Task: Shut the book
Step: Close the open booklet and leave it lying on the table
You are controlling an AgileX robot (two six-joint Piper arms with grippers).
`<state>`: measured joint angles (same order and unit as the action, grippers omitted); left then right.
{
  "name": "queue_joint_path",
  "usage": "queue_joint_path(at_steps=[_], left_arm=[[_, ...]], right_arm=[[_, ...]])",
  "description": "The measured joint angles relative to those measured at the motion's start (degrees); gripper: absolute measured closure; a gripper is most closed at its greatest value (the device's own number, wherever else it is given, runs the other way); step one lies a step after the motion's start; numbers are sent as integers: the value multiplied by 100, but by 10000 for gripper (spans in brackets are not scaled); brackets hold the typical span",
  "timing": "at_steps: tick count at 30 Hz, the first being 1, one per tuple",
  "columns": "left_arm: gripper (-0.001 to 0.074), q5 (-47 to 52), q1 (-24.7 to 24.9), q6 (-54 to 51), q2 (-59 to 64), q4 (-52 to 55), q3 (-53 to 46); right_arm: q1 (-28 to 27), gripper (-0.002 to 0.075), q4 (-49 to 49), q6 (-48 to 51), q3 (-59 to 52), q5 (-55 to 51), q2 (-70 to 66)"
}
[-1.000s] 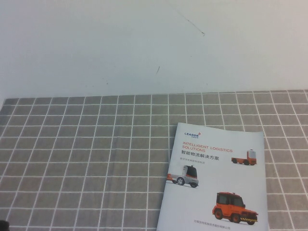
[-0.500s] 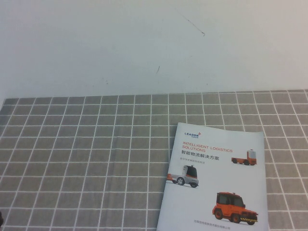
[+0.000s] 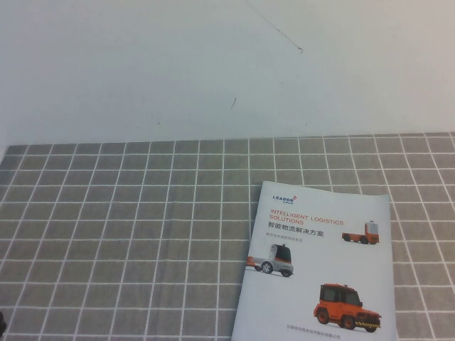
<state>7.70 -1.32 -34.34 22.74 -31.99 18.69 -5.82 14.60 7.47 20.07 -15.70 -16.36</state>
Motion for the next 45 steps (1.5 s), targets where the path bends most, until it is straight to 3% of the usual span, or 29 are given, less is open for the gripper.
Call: queue_joint_path(at_steps=[18,22,28,35,38,45], left_arm=[[738,833,0,198,0,-570,0],[738,674,209,166,-231,-470,-98],[738,517,322,-678,-1103,-52,-706],[738,161,370,-830,-1625,142,-1826],[738,19,433,-381,-1627,898,-1999],[738,166,443,2036,-1965,2680,-1999]], right_arm=[[0,728,0,-9,0,9,0],[0,728,0,-22,0,13,0],[0,728,0,-22,0,22,0],[0,728,0,-22,0,26,0],[0,728,0,-22,0,26,0],[0,728,0,-22,0,26,0]])
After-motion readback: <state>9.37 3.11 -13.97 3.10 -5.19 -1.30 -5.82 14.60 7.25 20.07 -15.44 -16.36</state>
